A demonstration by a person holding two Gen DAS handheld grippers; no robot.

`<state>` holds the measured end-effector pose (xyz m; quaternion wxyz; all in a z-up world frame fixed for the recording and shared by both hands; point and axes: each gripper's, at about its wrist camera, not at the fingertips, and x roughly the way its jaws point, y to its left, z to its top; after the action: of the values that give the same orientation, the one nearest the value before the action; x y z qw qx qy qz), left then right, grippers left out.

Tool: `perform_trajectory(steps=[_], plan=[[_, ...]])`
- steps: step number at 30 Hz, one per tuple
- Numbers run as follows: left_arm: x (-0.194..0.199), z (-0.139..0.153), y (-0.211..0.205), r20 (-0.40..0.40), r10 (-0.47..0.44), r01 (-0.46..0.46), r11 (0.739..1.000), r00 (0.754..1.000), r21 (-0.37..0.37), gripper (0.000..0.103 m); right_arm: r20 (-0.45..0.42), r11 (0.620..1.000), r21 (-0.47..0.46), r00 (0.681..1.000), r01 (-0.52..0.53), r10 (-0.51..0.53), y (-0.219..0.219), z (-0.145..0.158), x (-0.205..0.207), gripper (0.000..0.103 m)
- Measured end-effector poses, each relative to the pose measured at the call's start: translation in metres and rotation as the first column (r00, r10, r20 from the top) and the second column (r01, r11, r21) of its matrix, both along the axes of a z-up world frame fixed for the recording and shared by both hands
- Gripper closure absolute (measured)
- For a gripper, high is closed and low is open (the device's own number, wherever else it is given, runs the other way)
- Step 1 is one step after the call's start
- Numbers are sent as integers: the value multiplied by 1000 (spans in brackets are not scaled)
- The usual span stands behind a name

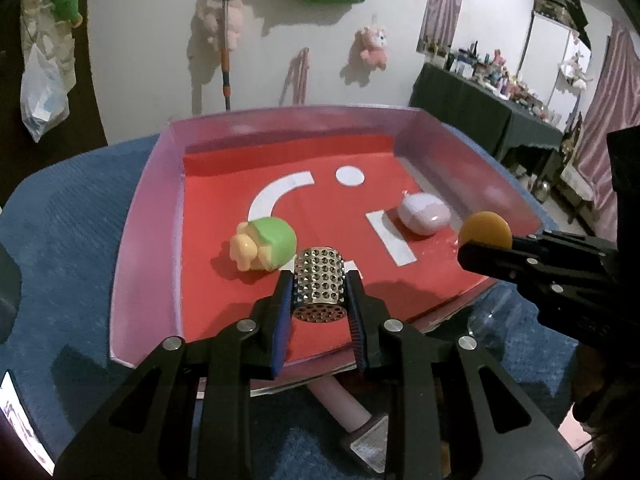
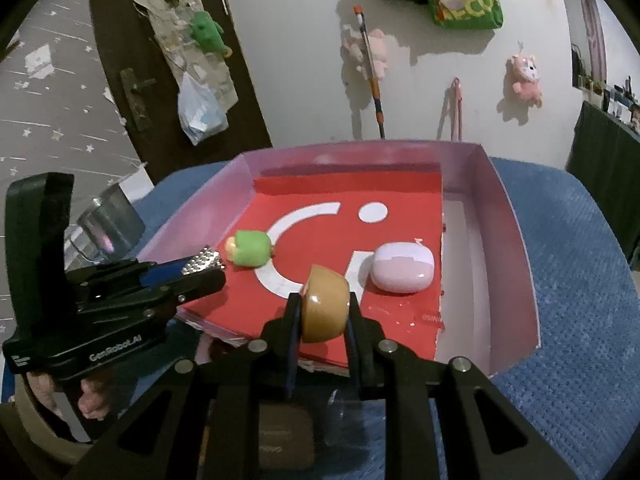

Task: Organize rigid objects
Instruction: 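Carry the tan sponge with the right tool while the left carries the studded cylinder into the box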

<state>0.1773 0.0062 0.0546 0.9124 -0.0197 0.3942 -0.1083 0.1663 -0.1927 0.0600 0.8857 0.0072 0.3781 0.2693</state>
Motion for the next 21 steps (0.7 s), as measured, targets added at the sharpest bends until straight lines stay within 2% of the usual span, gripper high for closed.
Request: perform_trajectory(steps=[10, 21], plan=[[18, -16, -2, -82, 4, -3, 1000, 997, 14, 79, -68, 996, -80, 997, 26, -32, 7, -21, 23, 81], [36, -30, 4, -126, 39, -37, 999, 991, 15, 79, -119, 995, -96, 992, 29, -41, 10, -35, 42, 81]])
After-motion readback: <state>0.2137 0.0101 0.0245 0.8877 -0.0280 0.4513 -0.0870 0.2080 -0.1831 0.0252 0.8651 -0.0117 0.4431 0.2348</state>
